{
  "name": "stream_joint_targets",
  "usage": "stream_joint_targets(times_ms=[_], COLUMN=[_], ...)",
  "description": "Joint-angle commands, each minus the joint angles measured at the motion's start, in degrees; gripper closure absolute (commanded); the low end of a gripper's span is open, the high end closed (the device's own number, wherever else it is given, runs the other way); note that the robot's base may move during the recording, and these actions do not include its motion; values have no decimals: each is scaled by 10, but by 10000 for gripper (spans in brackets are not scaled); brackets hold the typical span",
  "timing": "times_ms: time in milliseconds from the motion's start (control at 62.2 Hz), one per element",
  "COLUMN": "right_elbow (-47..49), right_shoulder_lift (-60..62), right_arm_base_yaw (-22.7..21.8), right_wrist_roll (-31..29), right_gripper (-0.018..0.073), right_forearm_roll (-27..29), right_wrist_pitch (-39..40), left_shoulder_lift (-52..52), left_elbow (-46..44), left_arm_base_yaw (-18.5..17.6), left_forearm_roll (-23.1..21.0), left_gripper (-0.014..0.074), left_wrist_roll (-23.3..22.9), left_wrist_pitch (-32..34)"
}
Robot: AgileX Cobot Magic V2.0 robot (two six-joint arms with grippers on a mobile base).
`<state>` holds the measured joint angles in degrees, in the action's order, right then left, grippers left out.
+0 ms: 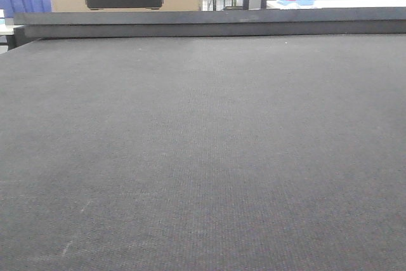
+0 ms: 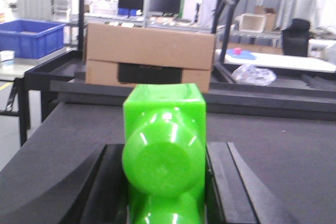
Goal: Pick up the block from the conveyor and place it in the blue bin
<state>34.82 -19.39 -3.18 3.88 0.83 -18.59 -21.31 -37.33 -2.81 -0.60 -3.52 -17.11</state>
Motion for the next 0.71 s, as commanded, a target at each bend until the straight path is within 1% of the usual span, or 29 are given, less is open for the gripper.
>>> stream_joint_targets(times_ms=[0, 691], right_elbow=[-3, -3], right_shoulder_lift=[2, 2], right_arm_base_yaw=[-1, -1], right_wrist_roll=[-4, -4], right_gripper=[721, 721], right_forearm_roll=[-1, -1], right_wrist_pitch=[16, 16], left_shoulder_lift=[10, 10], left_elbow=[1, 1], left_arm_base_yaw=[-5, -5], left_forearm_roll=[-3, -3], left_gripper=[707, 707], left_wrist_roll=[-1, -1], left_wrist_pitch=[7, 6])
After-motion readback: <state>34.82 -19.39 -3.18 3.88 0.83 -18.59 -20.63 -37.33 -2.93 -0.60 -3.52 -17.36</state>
